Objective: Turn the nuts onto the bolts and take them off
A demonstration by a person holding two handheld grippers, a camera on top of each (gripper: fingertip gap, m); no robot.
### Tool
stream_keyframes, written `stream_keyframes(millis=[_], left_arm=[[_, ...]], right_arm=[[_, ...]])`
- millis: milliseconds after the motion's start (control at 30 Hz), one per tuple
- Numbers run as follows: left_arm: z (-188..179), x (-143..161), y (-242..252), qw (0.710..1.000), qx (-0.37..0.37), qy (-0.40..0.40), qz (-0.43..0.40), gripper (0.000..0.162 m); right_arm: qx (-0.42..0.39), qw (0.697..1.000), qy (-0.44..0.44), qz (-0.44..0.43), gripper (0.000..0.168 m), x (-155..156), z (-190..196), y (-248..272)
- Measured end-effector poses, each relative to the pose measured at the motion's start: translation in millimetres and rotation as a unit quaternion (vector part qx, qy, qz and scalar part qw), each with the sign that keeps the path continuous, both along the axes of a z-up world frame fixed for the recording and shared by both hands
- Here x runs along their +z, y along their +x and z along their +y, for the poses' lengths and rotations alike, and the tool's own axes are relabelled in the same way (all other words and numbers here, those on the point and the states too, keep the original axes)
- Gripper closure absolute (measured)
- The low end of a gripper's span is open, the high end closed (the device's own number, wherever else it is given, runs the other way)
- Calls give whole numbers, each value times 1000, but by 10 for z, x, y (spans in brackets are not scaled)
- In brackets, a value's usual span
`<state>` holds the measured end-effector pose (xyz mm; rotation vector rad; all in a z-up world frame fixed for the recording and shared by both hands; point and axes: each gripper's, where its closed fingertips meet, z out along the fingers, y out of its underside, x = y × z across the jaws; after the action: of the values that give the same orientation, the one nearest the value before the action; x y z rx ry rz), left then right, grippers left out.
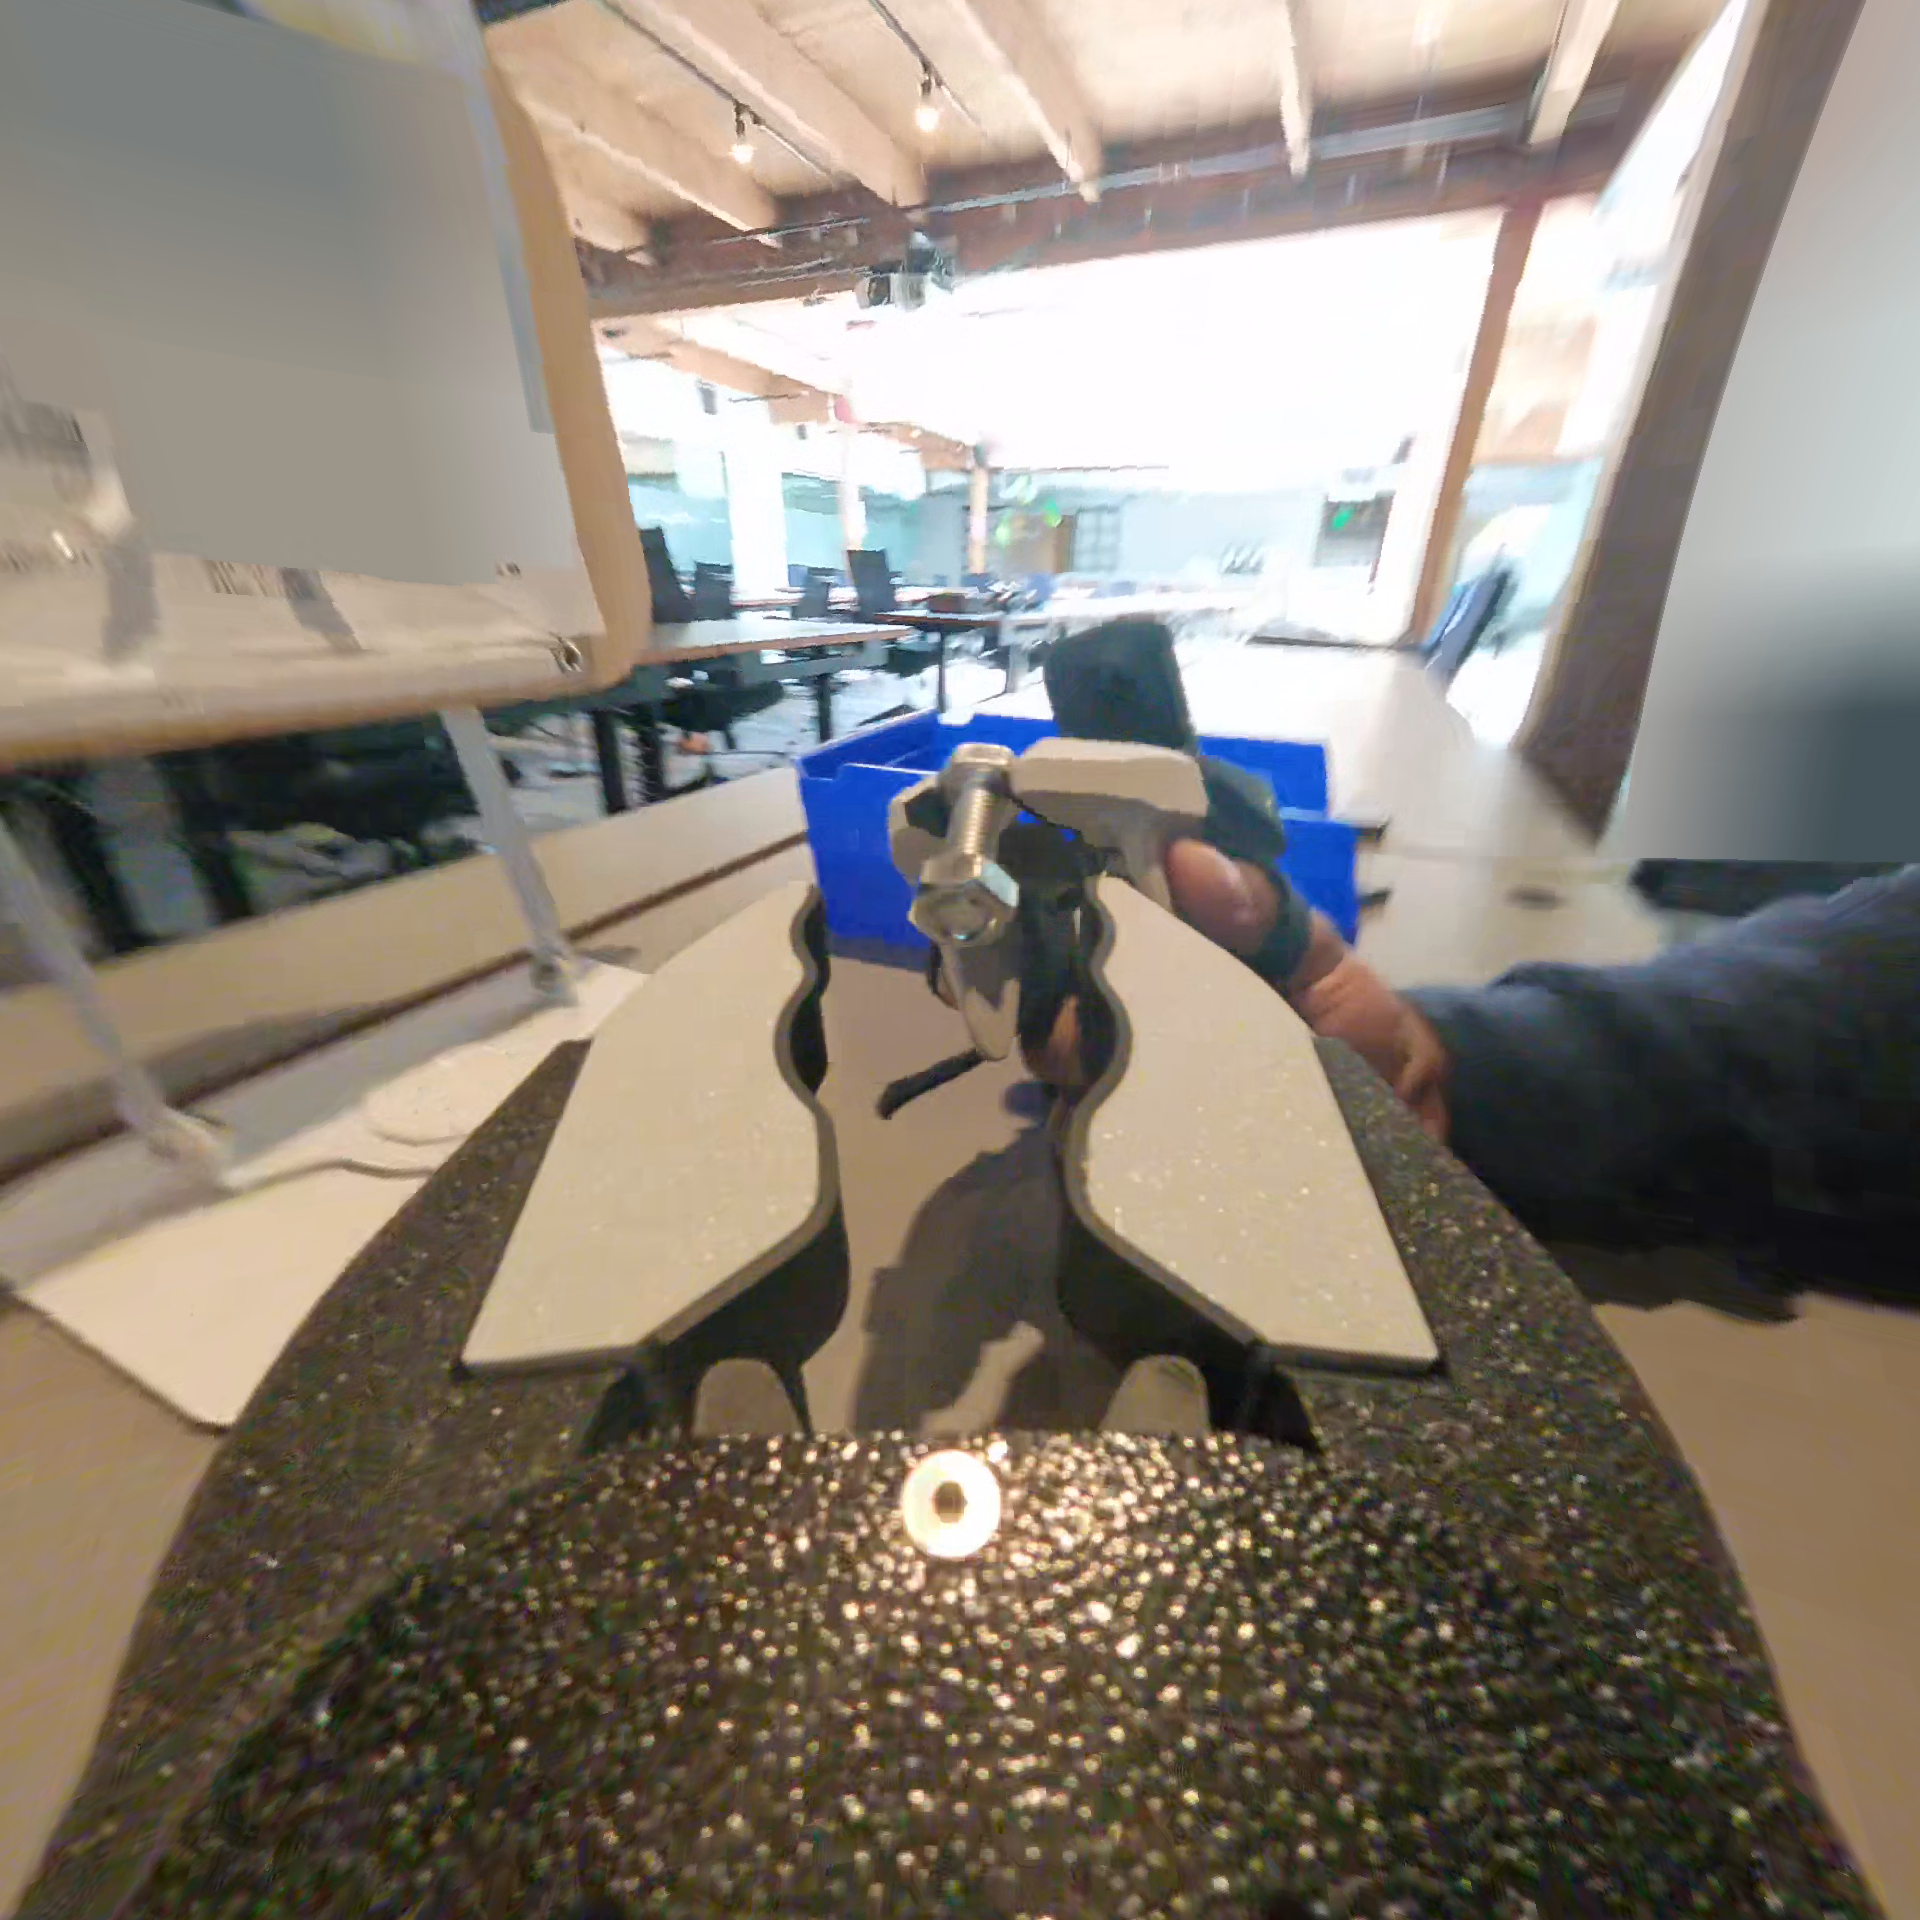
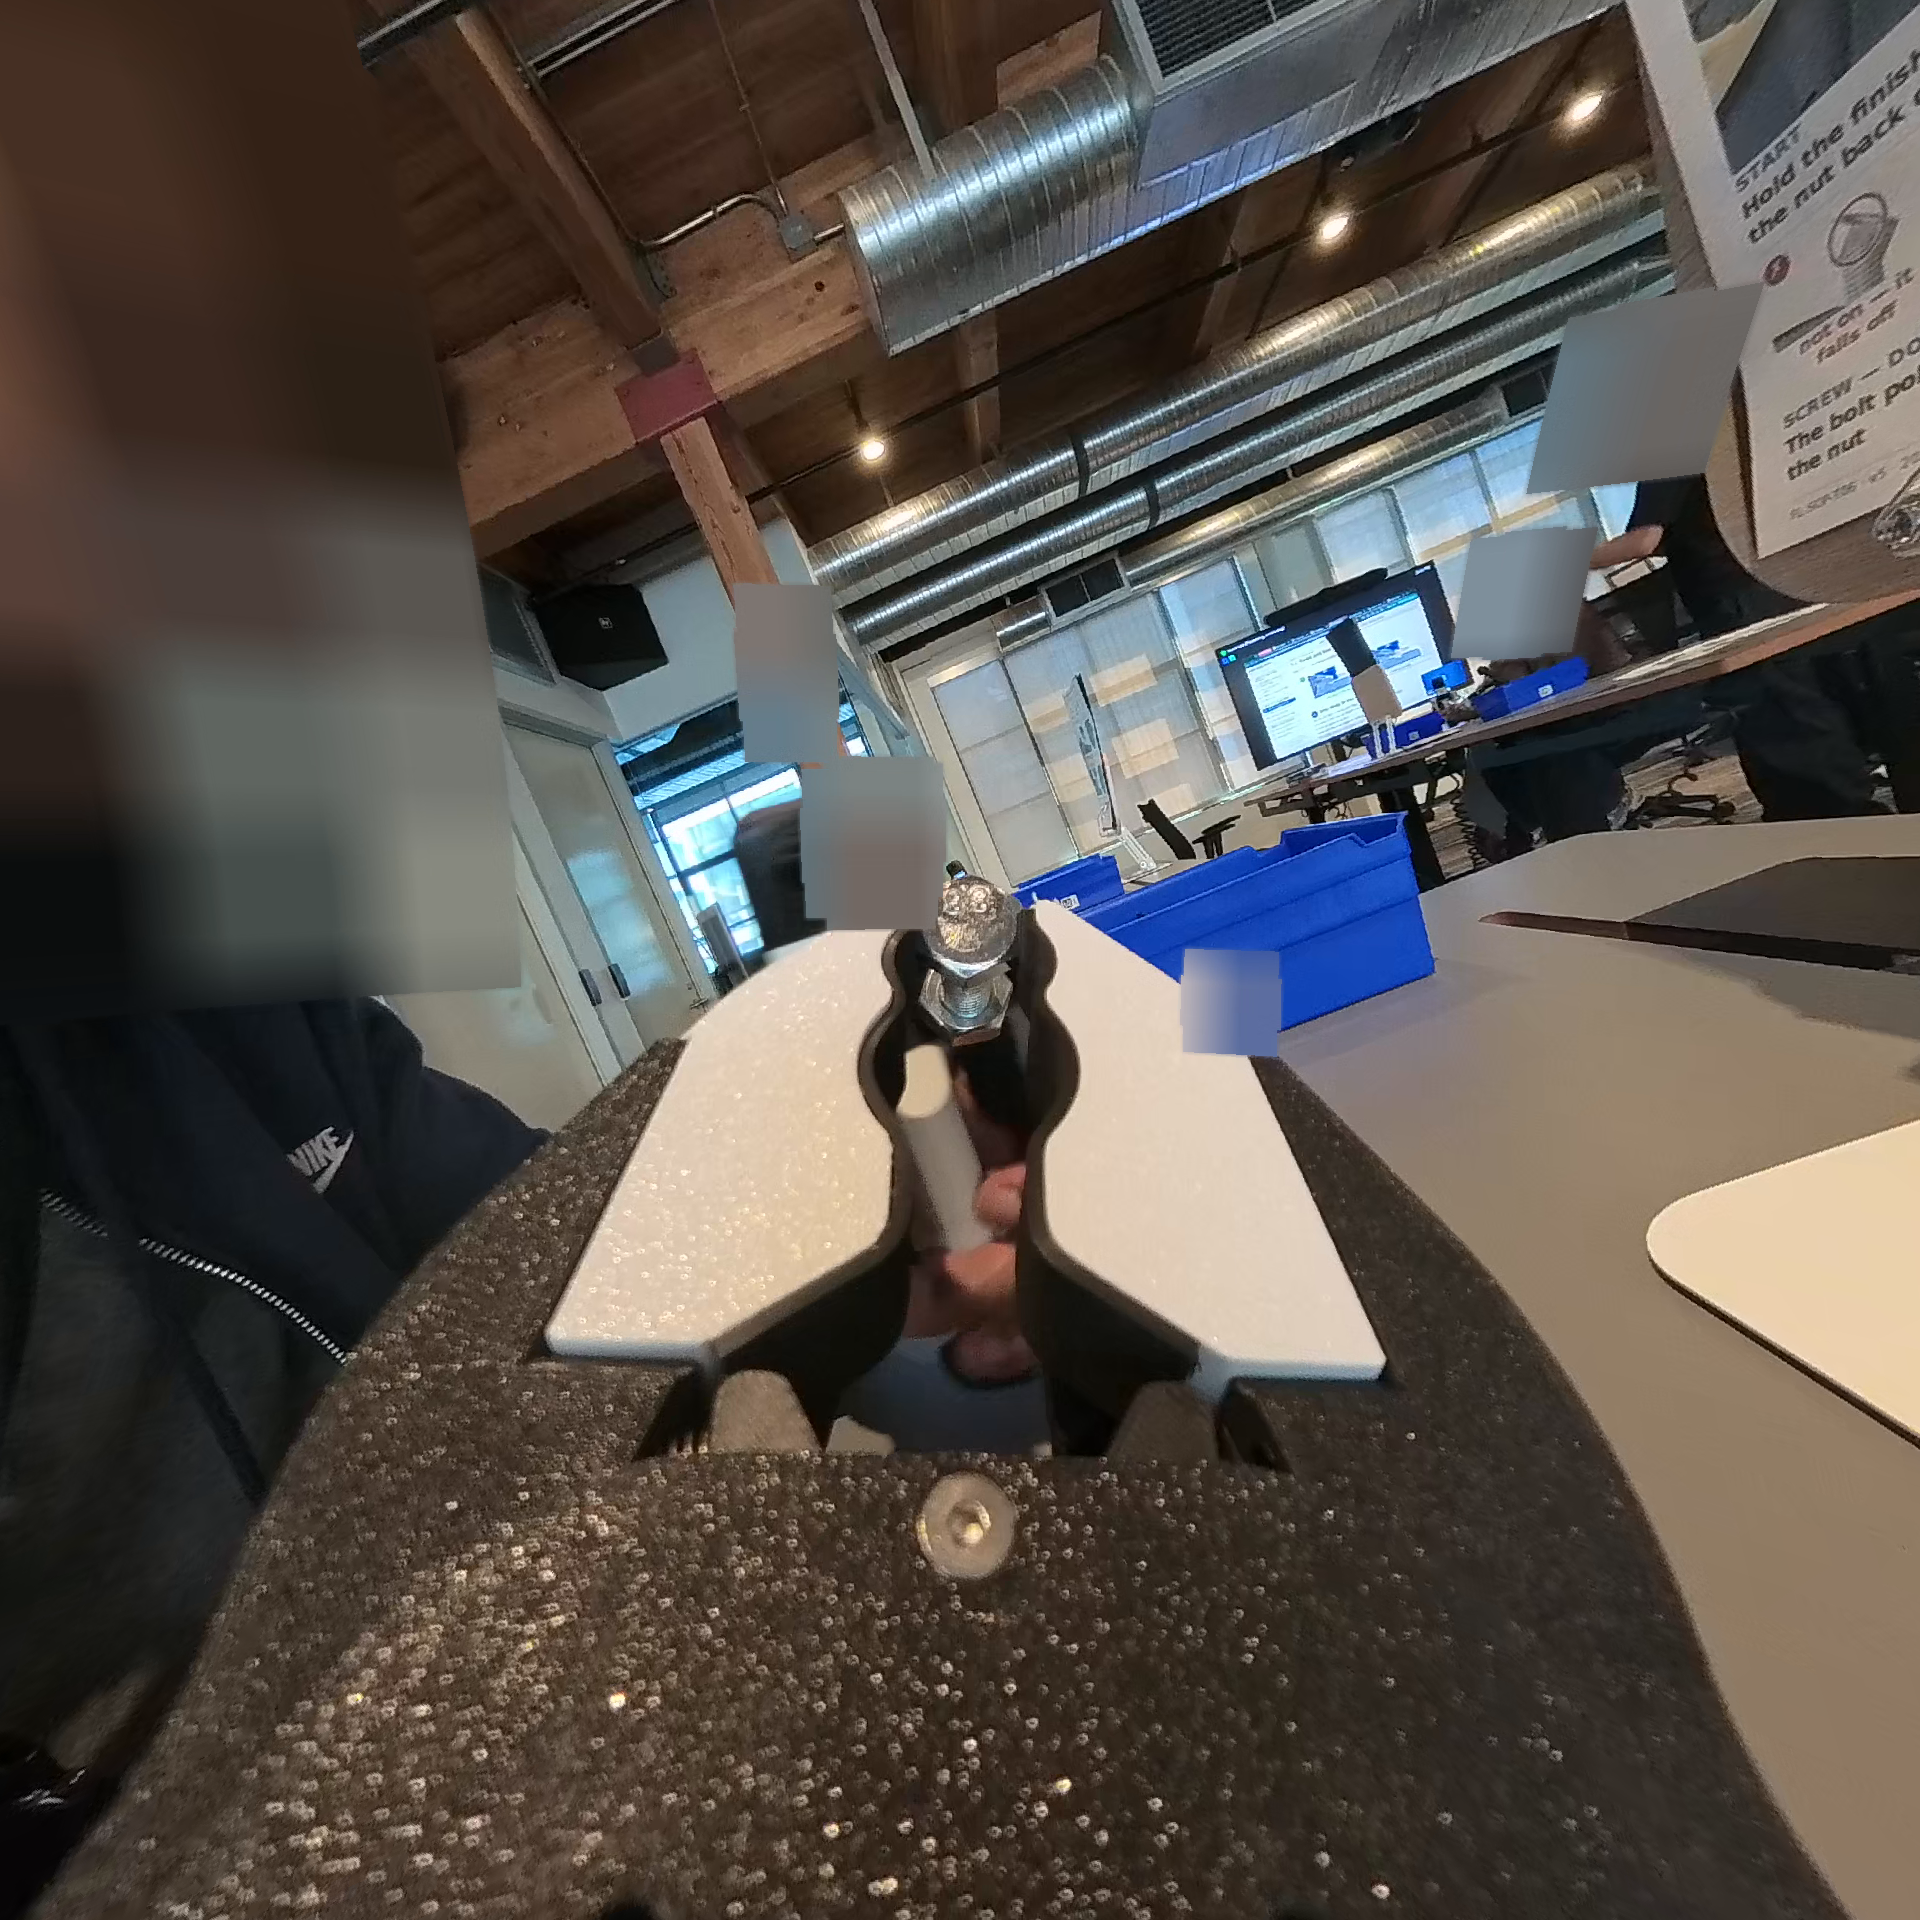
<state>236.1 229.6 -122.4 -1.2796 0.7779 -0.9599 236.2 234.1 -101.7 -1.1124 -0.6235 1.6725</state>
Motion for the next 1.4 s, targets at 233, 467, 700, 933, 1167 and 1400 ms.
stream_keyframes(millis=[233,467,700,933,1167,1400], left_arm=[[-43,31,8,985,-89,-123,-84,125],[-36,7,-7,1000,-6,13,0,143],[31,-26,-56,912,165,307,217,142],[-102,105,-28,993,15,114,36,126],[93,29,-119,978,-79,-155,-118,115],[38,30,-74,919,-174,-291,-202,118]], right_arm=[[1,1000,-1,-1,152,-10,2,-5],[9,1000,0,1,151,-4,-29,-29],[8,1000,-7,-1,151,-33,-15,-42],[5,1000,-7,3,151,-15,-1,-13],[2,1000,-5,3,151,-2,4,3],[-4,1000,2,-3,152,-5,6,2]])
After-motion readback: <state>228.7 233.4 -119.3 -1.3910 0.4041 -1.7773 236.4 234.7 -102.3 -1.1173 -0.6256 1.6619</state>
